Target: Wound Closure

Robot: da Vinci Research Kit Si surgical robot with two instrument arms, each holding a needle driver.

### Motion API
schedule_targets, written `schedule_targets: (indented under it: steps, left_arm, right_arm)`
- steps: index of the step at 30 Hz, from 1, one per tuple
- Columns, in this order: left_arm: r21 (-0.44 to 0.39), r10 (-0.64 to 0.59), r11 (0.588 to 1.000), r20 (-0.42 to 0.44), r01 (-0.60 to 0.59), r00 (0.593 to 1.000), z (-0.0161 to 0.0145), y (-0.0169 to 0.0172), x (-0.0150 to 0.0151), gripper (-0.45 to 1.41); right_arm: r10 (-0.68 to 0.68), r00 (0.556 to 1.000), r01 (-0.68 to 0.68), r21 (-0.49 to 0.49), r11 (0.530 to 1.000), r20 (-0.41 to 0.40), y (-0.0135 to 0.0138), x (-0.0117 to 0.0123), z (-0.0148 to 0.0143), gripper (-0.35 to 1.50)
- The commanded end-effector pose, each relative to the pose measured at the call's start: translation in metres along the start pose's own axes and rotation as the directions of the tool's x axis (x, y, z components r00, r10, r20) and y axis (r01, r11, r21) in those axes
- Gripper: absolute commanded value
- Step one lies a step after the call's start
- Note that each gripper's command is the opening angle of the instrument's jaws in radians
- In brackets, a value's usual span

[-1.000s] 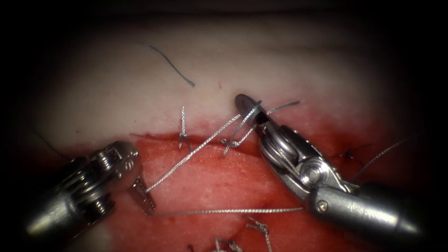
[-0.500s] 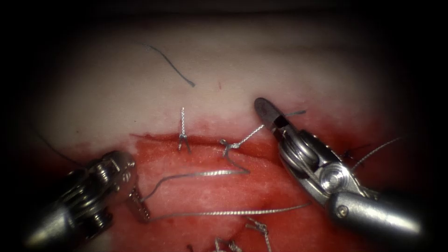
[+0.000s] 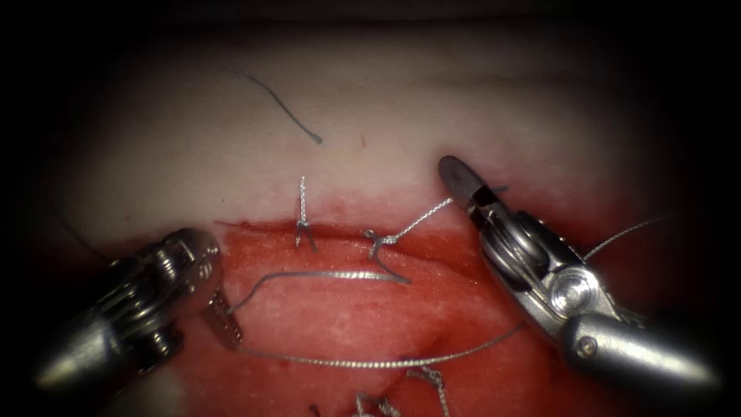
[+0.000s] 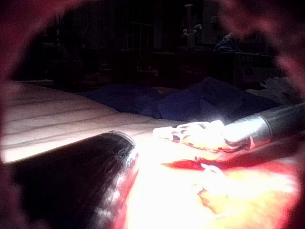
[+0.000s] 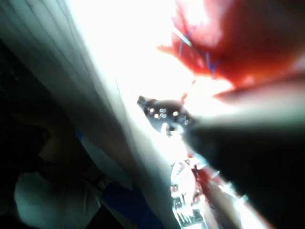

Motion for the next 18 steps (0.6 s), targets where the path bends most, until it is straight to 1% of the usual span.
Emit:
schedule_targets:
  steps: [1,2,3,5,7,8,9,10,12,13,14,15,16,17,18]
  left_arm:
    - [-0.019,-0.002,1.0,-0.029,0.002,1.0,-0.0018,-0.0002,0.0008,-0.45]
    - [-0.029,-0.012,1.0,-0.049,0.011,0.999,-0.0027,-0.0007,0.0007,-0.45]
    - [-0.036,-0.024,0.999,-0.062,0.022,0.998,-0.0034,-0.0011,0.0005,-0.45]
    - [-0.044,-0.043,0.998,-0.08,0.04,0.996,-0.0047,-0.0018,0.0001,-0.45]
    - [-0.042,-0.056,0.998,-0.087,0.052,0.995,-0.0059,-0.0023,-0.0007,-0.45]
    - [-0.042,-0.059,0.998,-0.09,0.056,0.994,-0.0062,-0.0025,-0.0012,-0.45]
    - [-0.039,-0.062,0.998,-0.091,0.058,0.994,-0.0067,-0.0026,-0.0024,-0.45]
    - [-0.038,-0.062,0.998,-0.091,0.059,0.994,-0.0068,-0.0025,-0.0028,-0.45]
    - [-0.029,-0.055,0.998,-0.082,0.052,0.995,-0.0066,-0.0024,-0.0037,-0.45]
    - [-0.02,-0.053,0.998,-0.071,0.052,0.996,-0.0065,-0.0023,-0.0039,-0.45]
    - [-0.012,-0.053,0.999,-0.059,0.052,0.997,-0.0062,-0.0021,-0.004,-0.45]
    - [-0.008,-0.048,0.999,-0.053,0.048,0.997,-0.006,-0.002,-0.004,-0.45]
    - [-0.009,-0.047,0.999,-0.052,0.047,0.998,-0.0058,-0.0018,-0.0039,-0.45]
    - [-0.003,-0.042,0.999,-0.044,0.042,0.998,-0.0056,-0.0017,-0.0037,-0.45]
    - [0.0,-0.038,0.999,-0.038,0.038,0.999,-0.0053,-0.0016,-0.0034,-0.45]
  right_arm:
    - [0.016,0.999,-0.011,-0.082,0.997,0.052,0.0017,-0.0012,0.0006,0.71]
    - [0.02,0.996,-0.01,-0.122,0.993,0.082,0.0018,-0.0015,0.0004,0.89]
    - [0.031,0.995,-0.017,-0.143,0.99,0.092,0.0018,-0.0016,0.0003,0.94]
    - [0.045,0.995,-0.03,-0.16,0.987,0.086,0.0014,-0.0019,0.0,0.98]
    - [0.085,0.995,-0.076,-0.15,0.986,0.052,0.0008,-0.0022,-0.0003,0.88]
    - [0.098,0.995,-0.093,-0.142,0.985,0.031,0.0003,-0.0025,-0.0005,1.03]
    - [0.162,0.987,-0.162,-0.125,0.979,-0.013,-0.0005,-0.003,-0.0008,1.04]
    - [0.221,0.974,-0.224,-0.109,0.968,-0.043,-0.0009,-0.0033,-0.001,1.04]
    - [0.363,0.921,-0.374,-0.059,0.926,-0.142,-0.0019,-0.0039,-0.0016,0.94]
    - [0.44,0.876,-0.451,-0.013,0.892,-0.198,-0.0023,-0.0041,-0.0019,0.91]
    - [0.521,0.807,-0.525,0.068,0.849,-0.276,-0.0028,-0.0042,-0.0021,0.81]
    - [0.554,0.764,-0.544,0.129,0.829,-0.332,-0.0032,-0.0043,-0.0023,0.61]
    - [0.561,0.733,-0.537,0.18,0.824,-0.385,-0.0034,-0.0042,-0.0024,0.37]
    - [0.575,0.686,-0.524,0.245,0.816,-0.446,-0.0037,-0.0041,-0.0026,0.05]
    - [0.575,0.646,-0.51,0.276,0.815,-0.502,-0.0038,-0.0039,-0.0026,-0.01]
